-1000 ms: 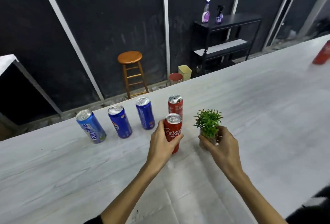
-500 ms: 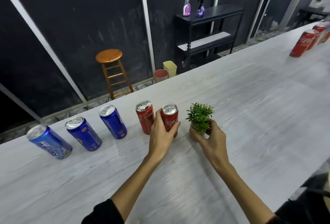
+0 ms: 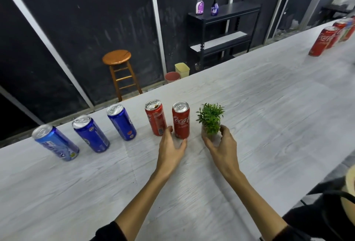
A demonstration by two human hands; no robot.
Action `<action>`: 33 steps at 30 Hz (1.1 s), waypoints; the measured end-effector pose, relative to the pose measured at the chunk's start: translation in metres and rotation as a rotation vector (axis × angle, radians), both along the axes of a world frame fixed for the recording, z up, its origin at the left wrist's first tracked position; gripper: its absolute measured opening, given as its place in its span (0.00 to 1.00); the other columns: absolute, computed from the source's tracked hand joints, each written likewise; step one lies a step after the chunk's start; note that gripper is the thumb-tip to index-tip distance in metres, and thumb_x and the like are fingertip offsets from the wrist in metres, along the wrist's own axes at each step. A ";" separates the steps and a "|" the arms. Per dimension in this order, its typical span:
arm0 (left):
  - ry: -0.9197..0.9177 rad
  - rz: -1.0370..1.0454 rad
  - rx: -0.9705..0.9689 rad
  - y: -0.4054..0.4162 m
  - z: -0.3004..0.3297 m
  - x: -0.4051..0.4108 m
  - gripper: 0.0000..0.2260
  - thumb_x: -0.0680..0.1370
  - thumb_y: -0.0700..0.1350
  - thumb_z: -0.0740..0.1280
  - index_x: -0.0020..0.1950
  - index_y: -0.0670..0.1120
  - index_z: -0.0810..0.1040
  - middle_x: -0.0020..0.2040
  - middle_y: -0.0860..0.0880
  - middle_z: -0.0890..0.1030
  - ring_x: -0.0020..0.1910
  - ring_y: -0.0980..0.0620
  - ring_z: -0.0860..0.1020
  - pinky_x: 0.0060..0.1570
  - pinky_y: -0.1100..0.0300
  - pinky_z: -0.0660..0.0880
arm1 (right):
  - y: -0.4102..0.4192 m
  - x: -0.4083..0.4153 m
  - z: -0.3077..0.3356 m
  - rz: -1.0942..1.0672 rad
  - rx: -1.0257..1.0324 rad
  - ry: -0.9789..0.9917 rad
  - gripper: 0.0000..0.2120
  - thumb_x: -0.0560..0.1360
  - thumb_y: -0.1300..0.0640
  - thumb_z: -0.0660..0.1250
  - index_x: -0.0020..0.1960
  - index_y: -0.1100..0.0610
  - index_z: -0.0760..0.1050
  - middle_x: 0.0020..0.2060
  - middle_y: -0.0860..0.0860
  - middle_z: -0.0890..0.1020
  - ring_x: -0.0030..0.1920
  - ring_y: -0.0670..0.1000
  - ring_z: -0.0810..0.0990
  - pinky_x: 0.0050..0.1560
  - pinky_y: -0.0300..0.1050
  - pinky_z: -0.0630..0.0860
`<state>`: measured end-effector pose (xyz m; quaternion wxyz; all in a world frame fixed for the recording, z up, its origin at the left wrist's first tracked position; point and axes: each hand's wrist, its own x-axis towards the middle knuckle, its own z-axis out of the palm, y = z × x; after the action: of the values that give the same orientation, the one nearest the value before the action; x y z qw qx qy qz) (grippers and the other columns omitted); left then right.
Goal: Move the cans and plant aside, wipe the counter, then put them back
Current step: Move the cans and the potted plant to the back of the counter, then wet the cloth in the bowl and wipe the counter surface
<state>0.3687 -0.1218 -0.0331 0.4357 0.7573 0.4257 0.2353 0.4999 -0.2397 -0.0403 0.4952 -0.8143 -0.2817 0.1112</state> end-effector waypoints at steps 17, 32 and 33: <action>0.167 0.461 0.220 -0.090 0.013 -0.255 0.24 0.79 0.51 0.70 0.74 0.49 0.71 0.72 0.49 0.73 0.72 0.46 0.69 0.70 0.53 0.64 | -0.023 -0.236 0.019 0.482 -0.032 -0.029 0.32 0.81 0.51 0.69 0.80 0.57 0.62 0.76 0.52 0.68 0.75 0.49 0.67 0.70 0.36 0.62; 0.305 1.151 0.154 -0.334 0.003 -0.524 0.21 0.82 0.50 0.67 0.72 0.45 0.72 0.67 0.45 0.74 0.68 0.44 0.69 0.68 0.50 0.68 | -0.156 -0.505 -0.012 1.226 -0.034 -0.184 0.26 0.83 0.50 0.65 0.78 0.58 0.66 0.71 0.53 0.72 0.72 0.52 0.70 0.72 0.45 0.68; 0.315 1.195 0.143 -0.351 -0.001 -0.536 0.20 0.82 0.51 0.67 0.72 0.45 0.72 0.68 0.46 0.74 0.69 0.45 0.69 0.68 0.50 0.68 | -0.165 -0.519 -0.016 1.277 -0.043 -0.196 0.26 0.83 0.50 0.66 0.77 0.59 0.66 0.69 0.54 0.73 0.71 0.53 0.71 0.71 0.42 0.67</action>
<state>-0.1668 -0.4731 -0.0340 0.1092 0.4412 0.8183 0.3519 -0.0187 -0.4049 -0.0565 0.2873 -0.5026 -0.7523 0.3146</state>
